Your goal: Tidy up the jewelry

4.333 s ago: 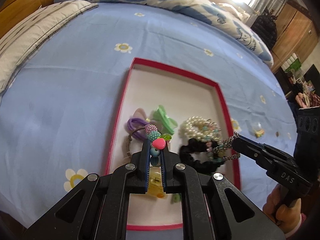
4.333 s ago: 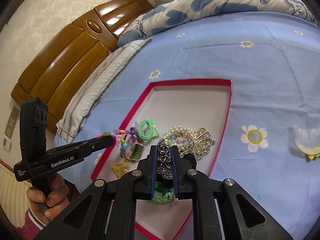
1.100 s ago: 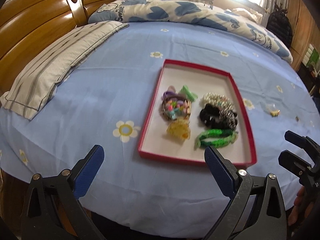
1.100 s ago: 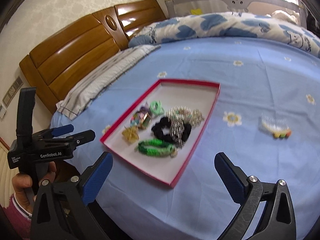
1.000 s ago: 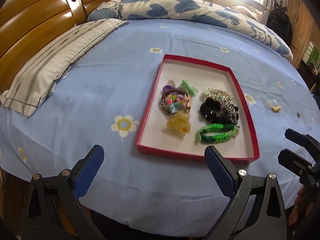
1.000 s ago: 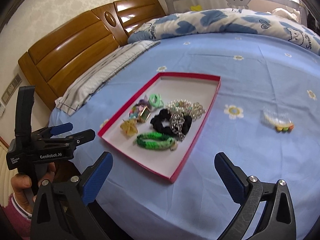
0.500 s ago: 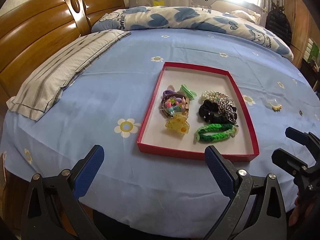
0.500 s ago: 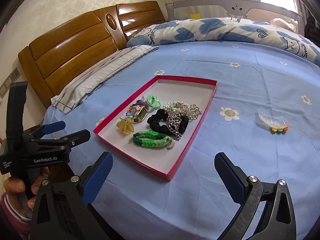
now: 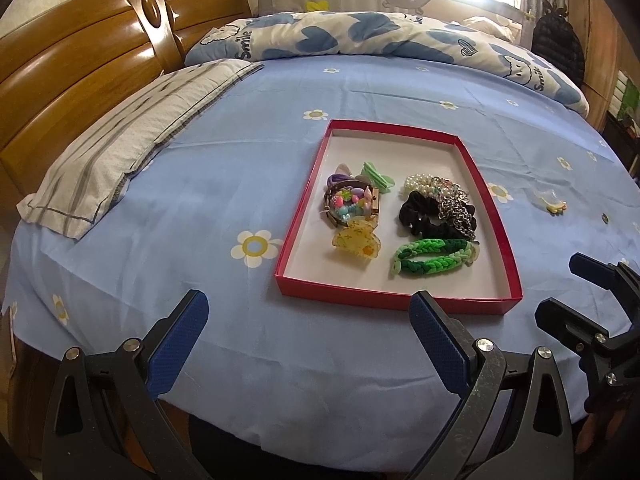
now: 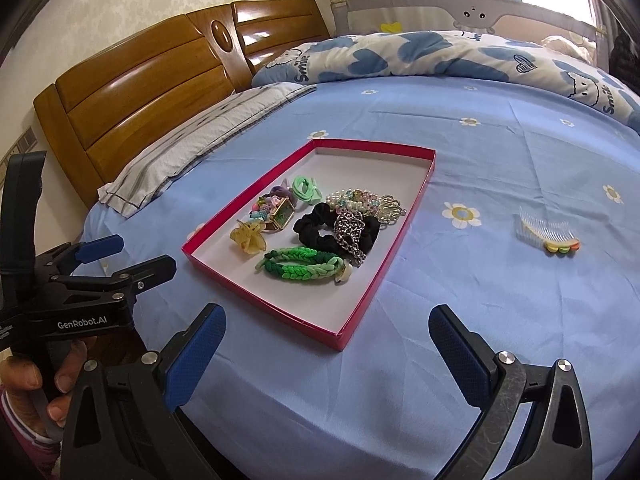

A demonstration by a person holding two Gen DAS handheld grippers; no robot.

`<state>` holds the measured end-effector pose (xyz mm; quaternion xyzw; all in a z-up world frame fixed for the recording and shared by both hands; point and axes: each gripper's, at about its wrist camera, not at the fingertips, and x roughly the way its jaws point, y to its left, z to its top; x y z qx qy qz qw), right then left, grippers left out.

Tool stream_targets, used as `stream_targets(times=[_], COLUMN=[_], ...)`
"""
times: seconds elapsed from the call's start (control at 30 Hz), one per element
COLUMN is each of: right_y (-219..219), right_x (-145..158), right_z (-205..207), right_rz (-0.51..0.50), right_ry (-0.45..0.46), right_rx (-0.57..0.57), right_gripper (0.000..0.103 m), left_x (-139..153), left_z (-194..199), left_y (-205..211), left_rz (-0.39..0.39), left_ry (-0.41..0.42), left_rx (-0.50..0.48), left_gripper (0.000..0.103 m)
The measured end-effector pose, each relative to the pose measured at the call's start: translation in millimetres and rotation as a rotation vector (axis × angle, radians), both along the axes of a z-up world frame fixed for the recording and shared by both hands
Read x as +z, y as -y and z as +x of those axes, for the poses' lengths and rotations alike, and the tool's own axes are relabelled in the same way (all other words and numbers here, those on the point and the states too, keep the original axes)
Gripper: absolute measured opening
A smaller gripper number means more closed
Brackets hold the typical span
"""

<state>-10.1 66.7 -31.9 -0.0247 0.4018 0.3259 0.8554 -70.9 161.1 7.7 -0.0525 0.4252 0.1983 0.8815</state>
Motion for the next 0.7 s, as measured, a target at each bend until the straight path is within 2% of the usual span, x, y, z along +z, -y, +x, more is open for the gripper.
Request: stream_targets(times=[0.7], right_y=[-3.3], right_x=[-3.1], right_z=[-1.1], right_rz=[-0.010], right_ry=[-0.007], right_rx=[0.005], right_gripper=[0.103], left_x=[-1.2], left_z=[2.0], left_y=[-4.2], left_rz=[0.001], left_ry=[-0.007], left_rx=[0.006], left_gripper=[0.101])
